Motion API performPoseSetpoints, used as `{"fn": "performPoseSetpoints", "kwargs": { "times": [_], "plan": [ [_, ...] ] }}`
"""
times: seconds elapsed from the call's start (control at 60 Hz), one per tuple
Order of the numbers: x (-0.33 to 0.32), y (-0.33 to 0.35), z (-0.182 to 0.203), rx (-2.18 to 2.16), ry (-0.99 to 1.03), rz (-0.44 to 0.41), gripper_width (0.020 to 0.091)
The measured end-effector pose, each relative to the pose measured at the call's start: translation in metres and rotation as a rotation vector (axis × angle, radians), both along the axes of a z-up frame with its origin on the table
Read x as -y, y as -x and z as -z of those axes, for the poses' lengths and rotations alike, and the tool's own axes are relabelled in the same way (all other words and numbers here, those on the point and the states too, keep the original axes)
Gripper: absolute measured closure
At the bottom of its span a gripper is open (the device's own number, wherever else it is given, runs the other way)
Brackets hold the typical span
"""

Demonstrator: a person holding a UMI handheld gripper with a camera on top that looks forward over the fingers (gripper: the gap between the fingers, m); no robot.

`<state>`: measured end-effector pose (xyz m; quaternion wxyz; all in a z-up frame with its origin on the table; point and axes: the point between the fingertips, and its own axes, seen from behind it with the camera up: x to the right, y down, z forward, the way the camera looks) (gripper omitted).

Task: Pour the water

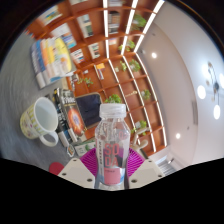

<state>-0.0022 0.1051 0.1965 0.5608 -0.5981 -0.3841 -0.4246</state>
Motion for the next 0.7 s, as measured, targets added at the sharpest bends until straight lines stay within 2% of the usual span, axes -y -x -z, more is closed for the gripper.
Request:
{"fn": "performPoseSetpoints", "kwargs": {
  "times": [0.1,0.2,0.333,0.533,0.65,0.7],
  "plan": [
    [0.001,-0.008,0.002,-0.387,0.043,-0.032,0.0740],
    [-0.001,-0.011,0.020,-0.707,0.095,-0.098,0.0742],
    [-0.006,-0.006,0.054,-1.016,0.173,-0.136,0.0740],
    [-0.025,-0.021,0.084,-1.197,0.196,-0.156,0.0742],
    [-0.029,-0.026,0.110,-1.241,0.210,-0.134,0.0728],
    [-0.029,-0.026,0.106,-1.230,0.179,-0.151,0.0742]
  ]
}}
